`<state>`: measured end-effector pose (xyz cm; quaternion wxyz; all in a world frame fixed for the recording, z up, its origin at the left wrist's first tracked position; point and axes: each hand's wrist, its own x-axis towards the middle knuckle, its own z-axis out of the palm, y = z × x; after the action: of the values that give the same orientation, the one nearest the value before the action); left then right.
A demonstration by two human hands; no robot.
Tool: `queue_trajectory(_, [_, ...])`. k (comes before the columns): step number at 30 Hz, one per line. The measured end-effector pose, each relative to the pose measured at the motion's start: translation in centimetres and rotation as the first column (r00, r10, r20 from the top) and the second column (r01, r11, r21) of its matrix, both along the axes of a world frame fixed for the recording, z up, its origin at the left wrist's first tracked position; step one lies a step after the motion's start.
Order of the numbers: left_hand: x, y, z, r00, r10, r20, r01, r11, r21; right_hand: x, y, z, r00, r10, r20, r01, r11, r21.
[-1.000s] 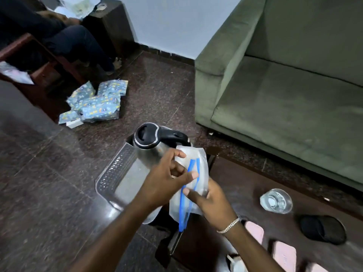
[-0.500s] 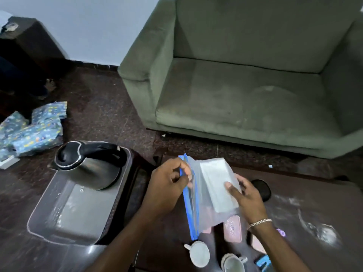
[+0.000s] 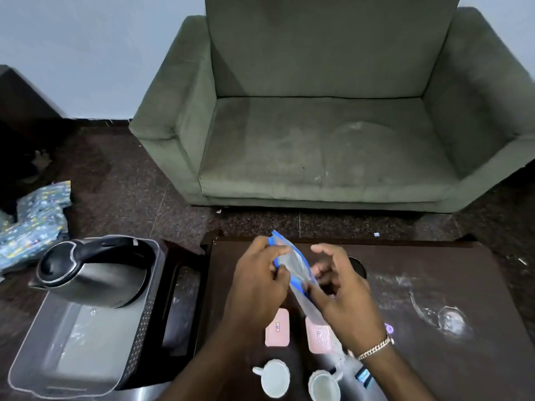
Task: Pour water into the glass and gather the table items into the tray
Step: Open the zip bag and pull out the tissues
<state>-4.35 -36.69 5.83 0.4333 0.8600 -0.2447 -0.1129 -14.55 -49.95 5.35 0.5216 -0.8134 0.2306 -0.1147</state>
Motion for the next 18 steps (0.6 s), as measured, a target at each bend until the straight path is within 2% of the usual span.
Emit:
queue_trajectory(2, [0.5,0.3,0.1,0.998,0.035,0.053,-0.04,0.995,0.091,-0.1,-1.1,0.2,0.999,0.002,0.054,0.001,0.999,-0.053])
queue_trajectory(5, [1.0,0.8,0.3,0.996,0.017,0.09,-0.032,0.985,0.171,-0.5,-2.5,0.3,0.996,0.054,0.076,-0.033,0.965,-0.258])
queue_trajectory(7, [0.6,0.7,0.6,0.996,-0.034,0.081,0.019,0.984,0.18,-0.6,-2.7,0.5,0.999,0.029,-0.03,-0.04,0.876,-0.481])
queue_trajectory(9, [-0.3,0.2,1.0,0.994,-0.099,0.055,0.088,0.98,0.18,-0.6,-2.1,1.3,0.962,-0.047,-0.27,-0.157,0.713,-0.683])
queue_trajectory(10, [-0.9,-0.2,1.3,0.991,-0.127,0.038,0.119,0.977,0.179,-0.5,-1.5,2.2,0.907,-0.108,-0.407,-0.222,0.697,-0.682])
queue_trajectory(11, [-1.4,-0.6,1.5,0.988,-0.15,0.016,0.145,0.974,0.175,-0.1,-0.9,3.1,0.83,-0.142,-0.54,-0.262,0.754,-0.602])
queue_trajectory(13, [-2.2,-1.3,2.1,0.981,-0.191,-0.018,0.191,0.97,0.15,0.3,-0.4,3.8,0.772,-0.121,-0.623,-0.177,0.902,-0.394])
queue_trajectory(15, [-2.9,-1.7,2.7,0.974,-0.226,-0.027,0.228,0.967,0.115,0.7,0.2,3.8,0.852,-0.089,-0.516,-0.041,0.971,-0.234])
queue_trajectory(18, [-4.0,-1.8,3.6,0.954,-0.299,-0.026,0.3,0.949,0.098,1.4,-0.4,3.8,0.912,0.02,-0.409,-0.052,0.996,-0.067])
